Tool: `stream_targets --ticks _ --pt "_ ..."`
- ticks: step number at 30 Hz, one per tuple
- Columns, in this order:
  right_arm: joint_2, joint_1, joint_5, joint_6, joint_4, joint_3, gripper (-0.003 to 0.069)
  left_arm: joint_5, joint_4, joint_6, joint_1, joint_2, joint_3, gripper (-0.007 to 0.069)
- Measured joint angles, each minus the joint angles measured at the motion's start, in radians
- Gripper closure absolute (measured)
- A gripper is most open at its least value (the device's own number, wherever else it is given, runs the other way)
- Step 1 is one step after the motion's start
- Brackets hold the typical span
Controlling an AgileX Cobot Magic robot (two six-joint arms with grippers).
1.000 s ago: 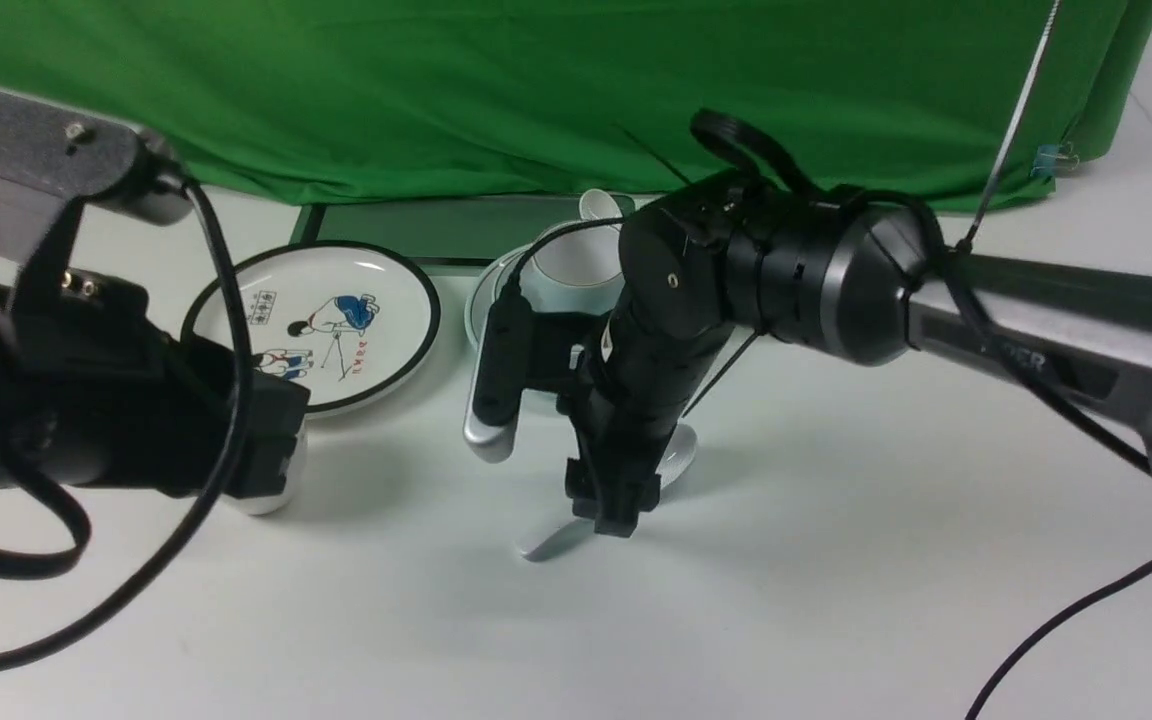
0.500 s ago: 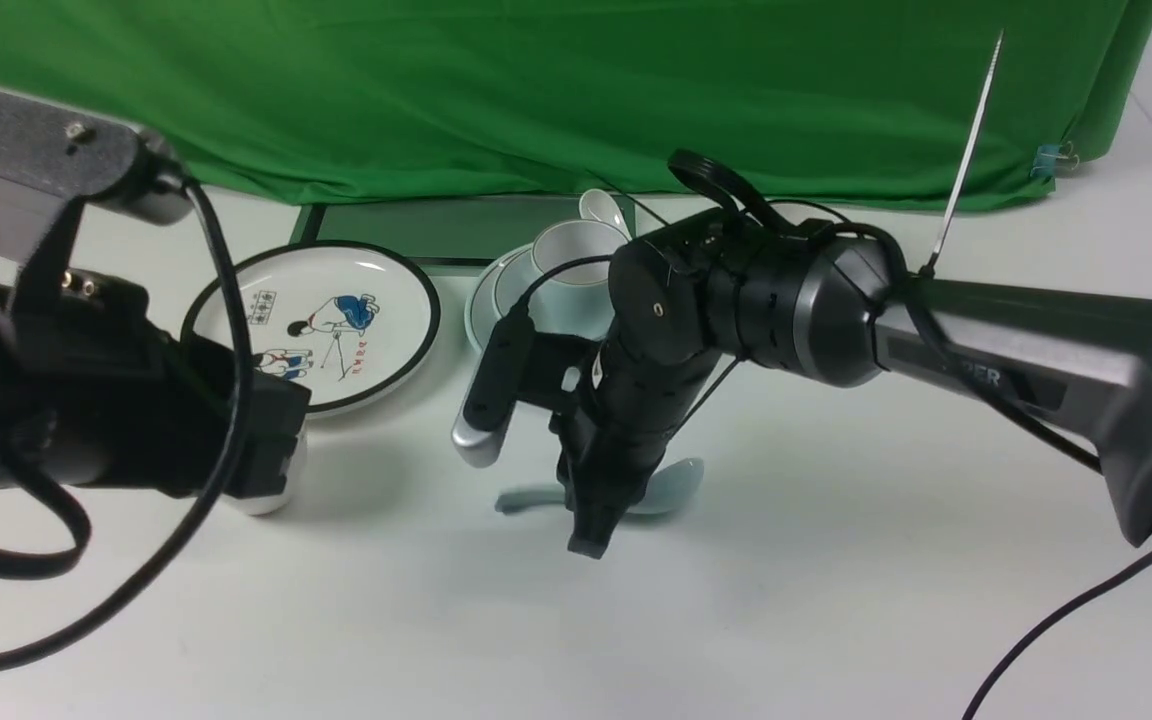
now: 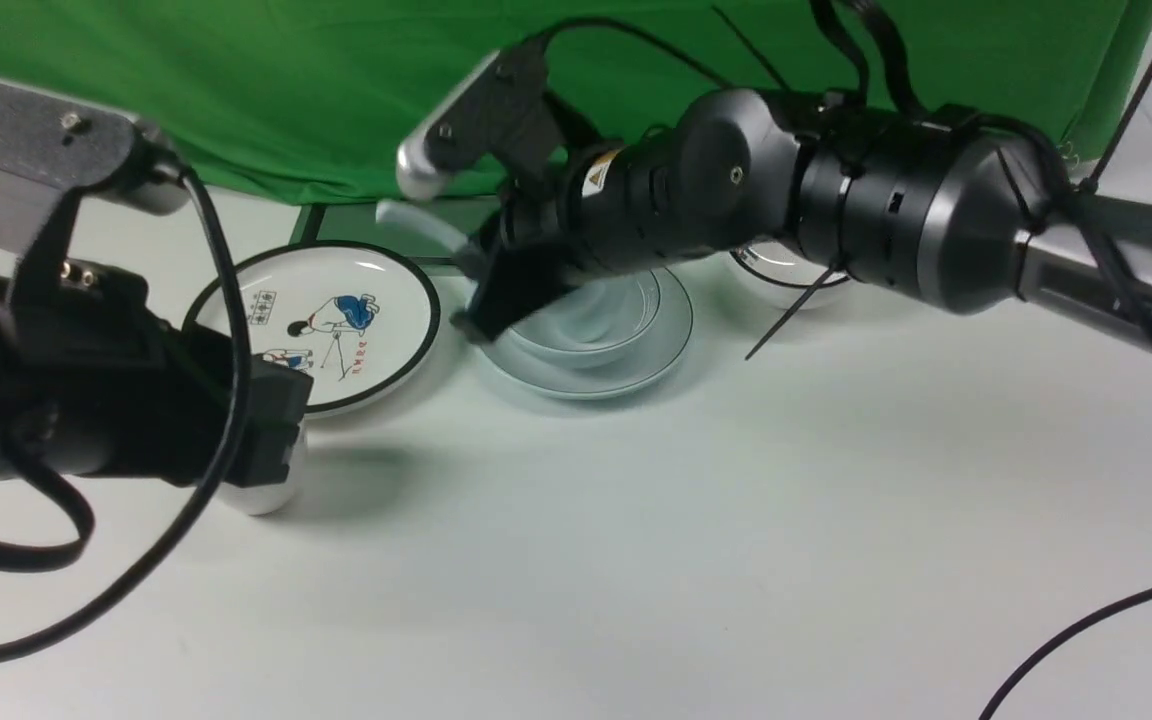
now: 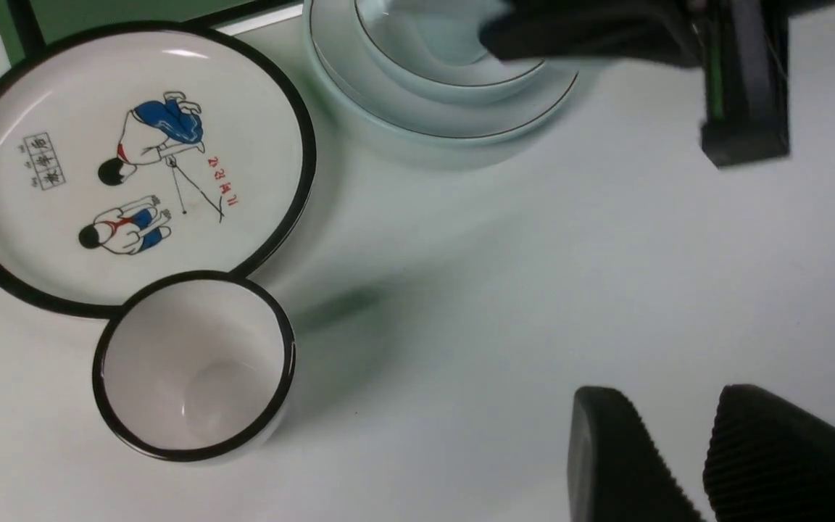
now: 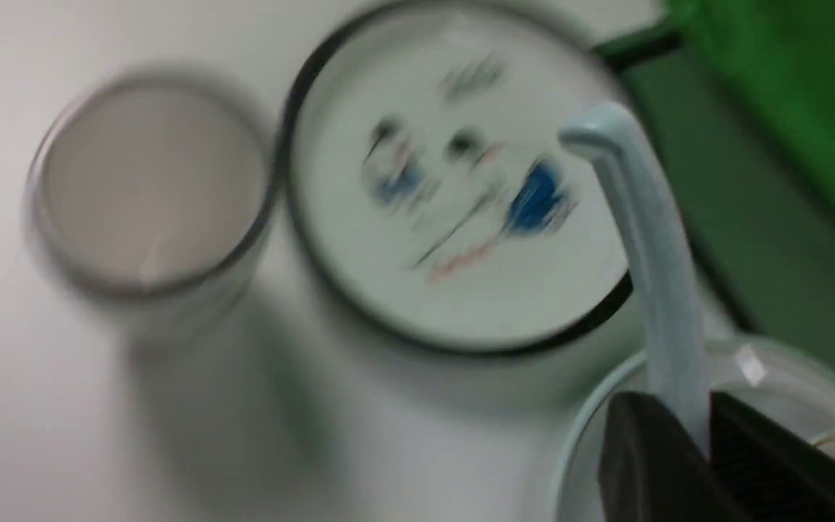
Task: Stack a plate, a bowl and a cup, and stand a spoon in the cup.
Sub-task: Use the right arm to put the blue soup spoon into the blue teacup in the middle
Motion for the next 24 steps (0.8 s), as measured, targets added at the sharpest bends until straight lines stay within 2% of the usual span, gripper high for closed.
stream_targets --ticks 1,3,6,12,17,20,22,23,24 --pt "0.006 -0.002 -0.029 0.0 0.02 0.0 0.0582 -0.003 0.0 0.0 0.0 0.0 0.0 0.046" --pt "0.043 -0.01 -0.202 0.003 0.065 0.0 0.0582 -0.007 0.0 0.0 0.0 0.0 0.0 0.0459" --pt "0.093 -0.023 -0.301 0.017 0.082 0.0 0.0582 -0.007 0.0 0.0 0.0 0.0 0.0 0.0457" --pt "0.149 -0.057 -0.371 0.143 0.092 0.0 0.0582 -0.007 0.0 0.0 0.0 0.0 0.0 0.0457" --pt "0.17 -0.063 -0.405 0.171 0.089 0.0 0.0579 -0.01 0.0 0.0 0.0 0.0 0.0 0.0457" --pt "0.171 -0.065 -0.423 0.173 0.089 0.0 0.0549 -0.01 -0.001 0.0 0.0 0.0 0.0 0.0457" --pt "0.171 -0.065 -0.428 0.173 0.088 0.0 0.0513 -0.01 -0.001 0.0 0.0 0.0 0.0 0.0457" --pt "0.171 -0.067 -0.431 0.172 0.087 0.0 0.0473 -0.01 -0.005 0.0 0.0 0.0 0.0 0.0457" --pt "0.171 -0.067 -0.431 0.172 0.087 0.0 0.0473 -0.01 -0.005 0.0 0.0 0.0 0.0 0.0457"
